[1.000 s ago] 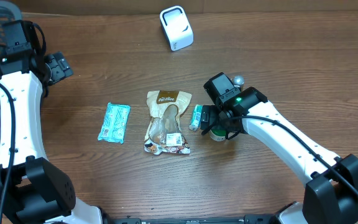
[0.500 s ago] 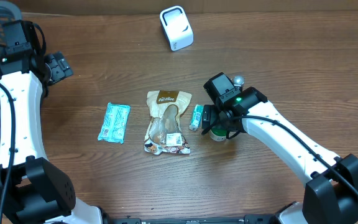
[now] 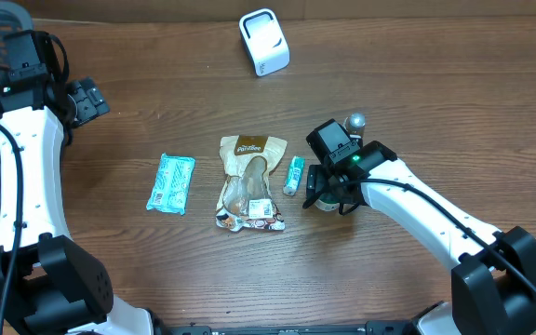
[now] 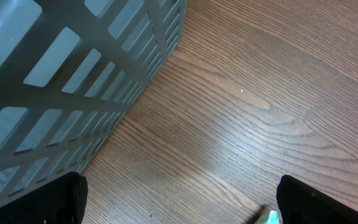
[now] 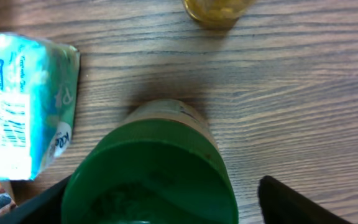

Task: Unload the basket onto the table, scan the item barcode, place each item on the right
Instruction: 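Close the right gripper on the jar's body below the lid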

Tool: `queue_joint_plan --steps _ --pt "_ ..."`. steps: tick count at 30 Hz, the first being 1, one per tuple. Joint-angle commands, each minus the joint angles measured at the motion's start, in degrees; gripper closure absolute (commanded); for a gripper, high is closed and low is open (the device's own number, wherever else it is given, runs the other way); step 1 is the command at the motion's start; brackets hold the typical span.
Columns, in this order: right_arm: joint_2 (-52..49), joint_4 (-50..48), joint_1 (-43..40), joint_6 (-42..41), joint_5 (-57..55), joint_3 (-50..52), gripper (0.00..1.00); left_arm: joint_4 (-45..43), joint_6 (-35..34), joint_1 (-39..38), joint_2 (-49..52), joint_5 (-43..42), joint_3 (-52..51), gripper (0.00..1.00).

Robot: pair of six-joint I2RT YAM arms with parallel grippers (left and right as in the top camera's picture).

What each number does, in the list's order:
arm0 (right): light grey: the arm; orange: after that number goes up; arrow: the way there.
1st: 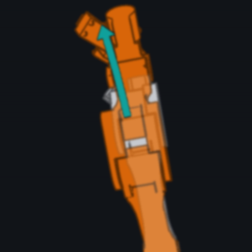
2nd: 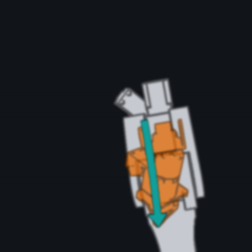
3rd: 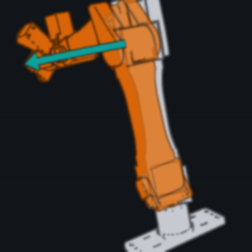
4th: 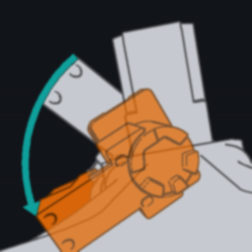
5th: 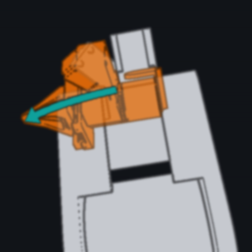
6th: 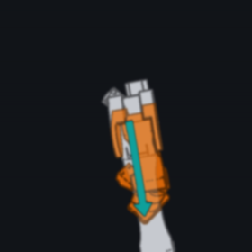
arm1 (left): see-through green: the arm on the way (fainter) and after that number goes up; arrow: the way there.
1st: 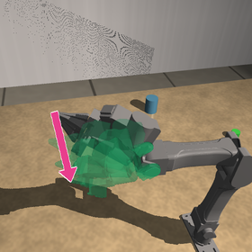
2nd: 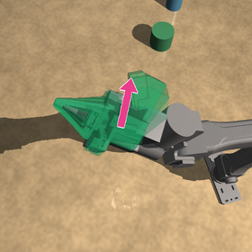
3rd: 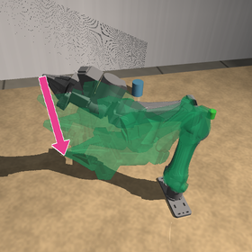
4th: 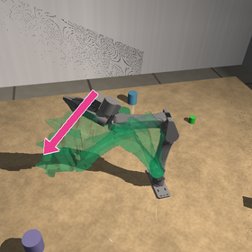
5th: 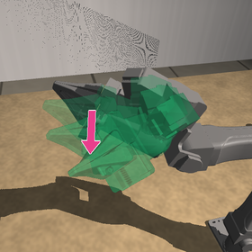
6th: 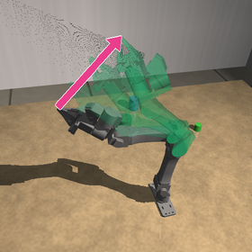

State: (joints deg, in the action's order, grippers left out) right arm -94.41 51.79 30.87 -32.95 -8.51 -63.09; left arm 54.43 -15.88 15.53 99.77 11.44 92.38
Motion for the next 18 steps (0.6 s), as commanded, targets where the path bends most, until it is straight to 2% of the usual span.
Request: queue_joint_plan --steps 1,12,18 --pt "-0.2 -0.1 0.1 -0.1 -0.7 0.3 0.23 -0.3 0.7 0.5 -0.5 0.7 1.0 0.0" --pt "-0.2 3.4 0.1 -4.9 -0.9 0.3 0.32 -0.3 0.7 0.5 -0.5 0.7 1.0 0.01" --pt "-0.2 5.8 -0.8 -7.8 -0.8 0.3 0.32 -0.3 0.7 0.5 -0.5 0.7 1.0 0.01"
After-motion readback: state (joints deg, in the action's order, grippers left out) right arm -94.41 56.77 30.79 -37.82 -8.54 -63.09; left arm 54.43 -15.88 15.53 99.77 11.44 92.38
